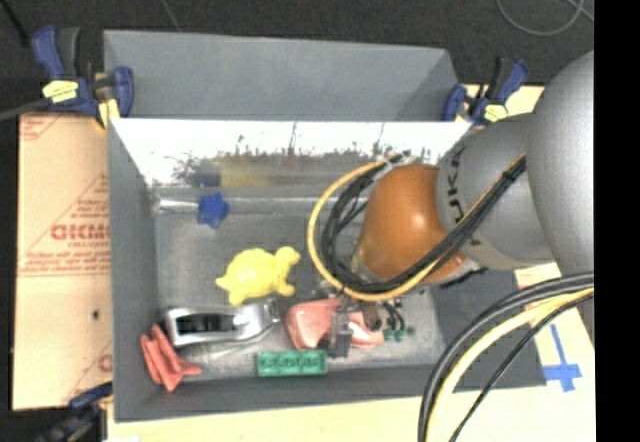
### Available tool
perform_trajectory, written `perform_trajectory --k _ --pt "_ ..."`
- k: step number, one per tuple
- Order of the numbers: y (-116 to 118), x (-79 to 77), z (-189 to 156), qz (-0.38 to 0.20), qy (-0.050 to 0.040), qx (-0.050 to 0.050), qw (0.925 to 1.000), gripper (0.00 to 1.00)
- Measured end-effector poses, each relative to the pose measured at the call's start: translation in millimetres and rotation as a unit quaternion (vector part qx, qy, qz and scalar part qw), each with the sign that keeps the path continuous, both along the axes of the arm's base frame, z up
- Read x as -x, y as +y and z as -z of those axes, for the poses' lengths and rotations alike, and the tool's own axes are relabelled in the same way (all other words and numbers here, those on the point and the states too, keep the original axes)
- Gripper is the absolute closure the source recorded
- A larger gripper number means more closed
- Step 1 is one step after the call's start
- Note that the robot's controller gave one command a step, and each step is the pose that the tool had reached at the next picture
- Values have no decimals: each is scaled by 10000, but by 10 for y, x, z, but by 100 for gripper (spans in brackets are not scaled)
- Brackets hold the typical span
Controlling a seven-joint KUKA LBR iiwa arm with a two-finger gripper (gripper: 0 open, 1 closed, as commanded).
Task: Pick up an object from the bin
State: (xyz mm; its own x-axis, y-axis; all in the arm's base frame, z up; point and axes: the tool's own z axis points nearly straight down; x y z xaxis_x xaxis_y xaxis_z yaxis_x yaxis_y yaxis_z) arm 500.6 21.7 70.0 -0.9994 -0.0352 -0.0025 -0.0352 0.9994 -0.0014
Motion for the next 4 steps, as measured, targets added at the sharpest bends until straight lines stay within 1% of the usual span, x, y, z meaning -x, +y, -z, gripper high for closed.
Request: perform_trajectory --k 1,2,3,4 --pt "0 0 0 -3 0 0 10000 100" --pt "84 -40 -874 -74 16 2 10000 100" --pt "83 -40 -874 -77 16 3 10000 100" --pt "-43 -62 -2199 -162 30 9 9999 100"
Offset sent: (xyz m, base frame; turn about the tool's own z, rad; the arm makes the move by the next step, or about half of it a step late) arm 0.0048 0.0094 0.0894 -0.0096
